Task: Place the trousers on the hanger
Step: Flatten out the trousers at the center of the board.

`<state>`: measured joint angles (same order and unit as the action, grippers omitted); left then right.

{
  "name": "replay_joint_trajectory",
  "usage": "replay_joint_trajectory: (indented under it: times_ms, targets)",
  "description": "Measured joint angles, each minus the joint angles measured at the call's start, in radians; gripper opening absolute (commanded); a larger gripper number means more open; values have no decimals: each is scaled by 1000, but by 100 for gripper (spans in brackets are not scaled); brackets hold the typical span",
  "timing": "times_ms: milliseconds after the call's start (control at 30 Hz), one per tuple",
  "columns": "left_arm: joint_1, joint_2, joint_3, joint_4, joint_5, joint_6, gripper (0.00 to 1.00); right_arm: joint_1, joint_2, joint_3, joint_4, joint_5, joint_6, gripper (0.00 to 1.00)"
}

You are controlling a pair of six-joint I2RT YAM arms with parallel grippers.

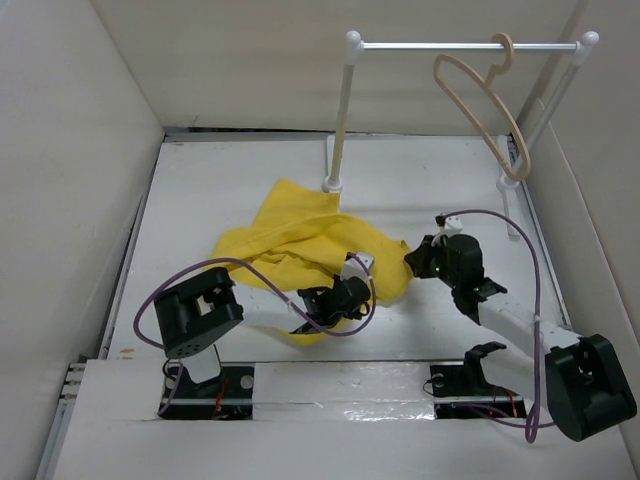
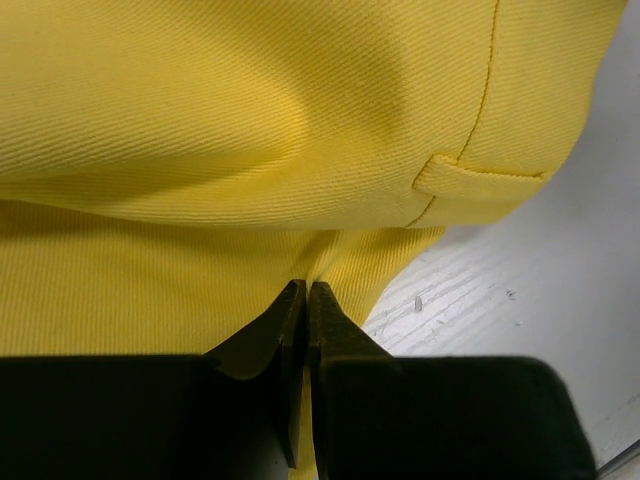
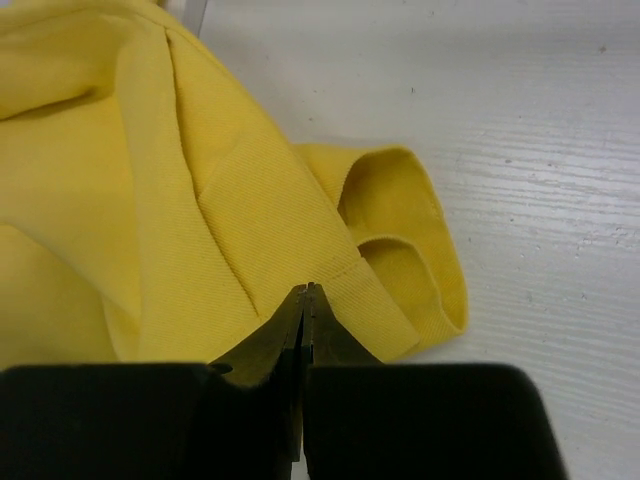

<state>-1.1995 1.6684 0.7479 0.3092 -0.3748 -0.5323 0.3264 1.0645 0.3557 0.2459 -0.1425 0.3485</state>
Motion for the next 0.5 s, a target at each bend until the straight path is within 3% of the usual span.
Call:
replay_joint_trajectory:
  times_ms: [67,100,133,267,500]
  targets:
    - [-2,-6,-1,-6,-8,-4,0,0,-21,0,-4,2,0,18]
    - [-3,-13,-3,-9,-11,-5,0,0,-31,0,-9,9,3,45]
    - [-4,-23,-7,-14,-13,-6,0,0,-40,0,-15,18,6,54]
    - [-4,-60,-22,-35,-16,-8,0,-14,-42,0,2,34,-1,62]
    - [-4,-75,-39,-41,-16,-9,0,-25,143,37,20,-54,-23,56]
